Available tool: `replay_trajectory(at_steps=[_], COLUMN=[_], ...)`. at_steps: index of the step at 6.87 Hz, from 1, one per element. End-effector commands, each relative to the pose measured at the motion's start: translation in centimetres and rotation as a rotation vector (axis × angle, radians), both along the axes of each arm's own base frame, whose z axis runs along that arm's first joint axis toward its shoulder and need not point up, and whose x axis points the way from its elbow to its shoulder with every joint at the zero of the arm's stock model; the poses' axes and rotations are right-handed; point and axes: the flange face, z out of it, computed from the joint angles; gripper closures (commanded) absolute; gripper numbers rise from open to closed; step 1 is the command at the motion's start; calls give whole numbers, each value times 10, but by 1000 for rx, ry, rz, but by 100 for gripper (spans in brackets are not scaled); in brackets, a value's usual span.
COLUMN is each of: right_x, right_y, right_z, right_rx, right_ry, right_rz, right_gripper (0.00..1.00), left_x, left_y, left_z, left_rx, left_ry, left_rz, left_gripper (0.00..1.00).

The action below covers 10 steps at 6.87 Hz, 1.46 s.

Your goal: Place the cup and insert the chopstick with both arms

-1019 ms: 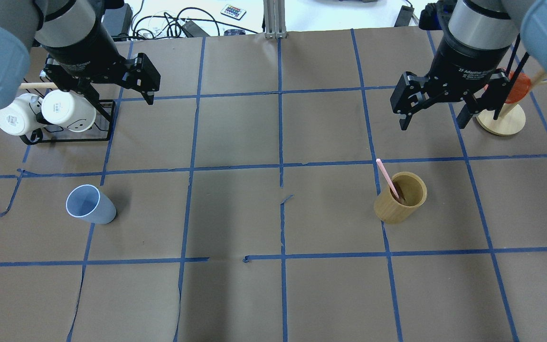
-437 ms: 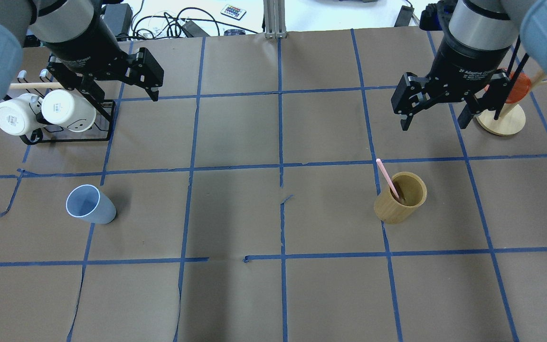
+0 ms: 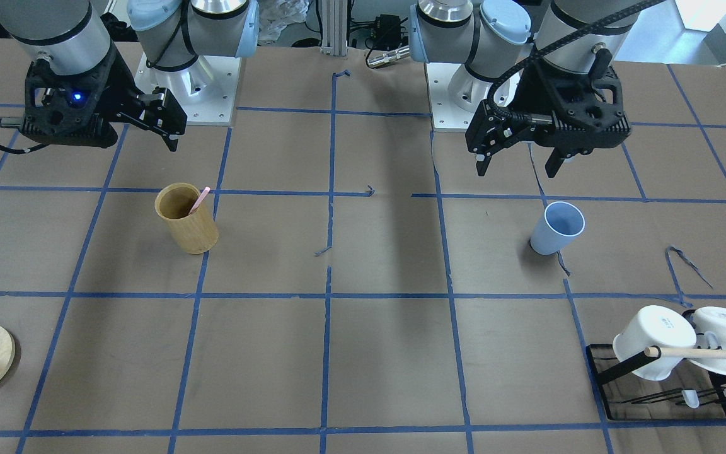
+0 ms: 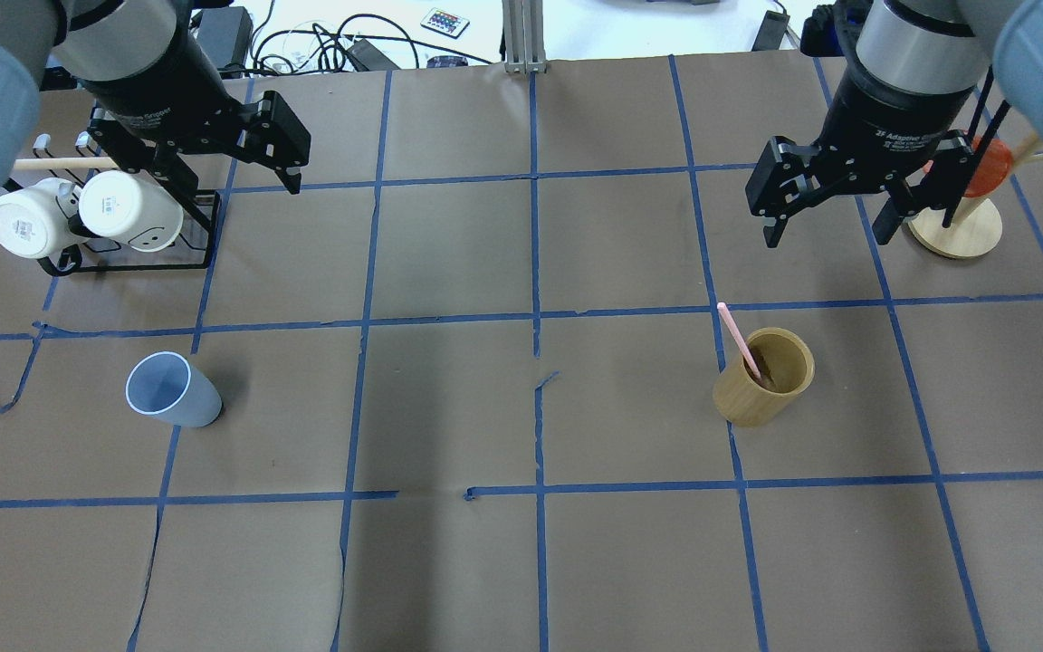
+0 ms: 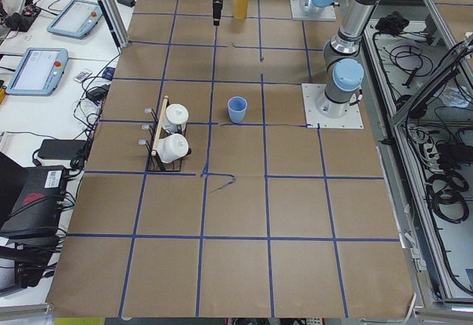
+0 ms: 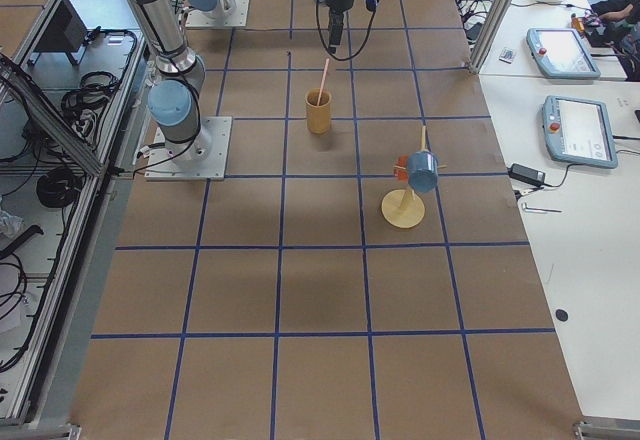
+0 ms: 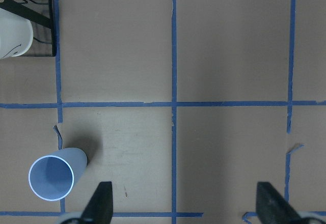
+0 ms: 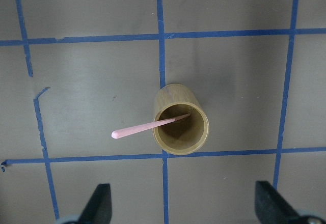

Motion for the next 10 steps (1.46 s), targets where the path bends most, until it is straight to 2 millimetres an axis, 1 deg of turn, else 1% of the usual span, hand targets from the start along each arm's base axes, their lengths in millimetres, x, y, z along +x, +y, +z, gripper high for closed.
replay_trajectory(at_steps=[1, 2, 4, 5, 6, 7, 8, 9, 10], right_x=[0, 0, 0, -1, 1, 2, 3, 2, 2], right_y=[0, 0, -1, 0, 0, -1, -1, 2, 6], right_z=[0, -1, -2, -1, -1, -2, -4, -11, -23], right_rx=[2, 2, 2, 2, 0, 3, 9, 32, 52], right_ry=[4, 0, 1, 8, -2, -11, -10, 4, 1], right_rz=[0, -2, -8, -4, -10, 2, 8, 8, 9], right_gripper=[0, 0, 0, 0, 0, 0, 0, 0, 0], left_x=[0, 2, 1, 0, 6, 40, 91, 146, 189], left_y=[0, 0, 0, 4, 8, 4, -4, -3, 1], left_z=[1, 1, 0, 0, -5, -17, -54, -83, -110], left_rx=[-1, -3, 2, 5, 25, 68, 122, 109, 112], left_ry=[0, -2, -1, -4, -5, -1, 13, 9, 12], left_rz=[0, 3, 0, -2, 9, -2, -51, -147, -176], left_gripper=[0, 0, 0, 0, 0, 0, 0, 0, 0])
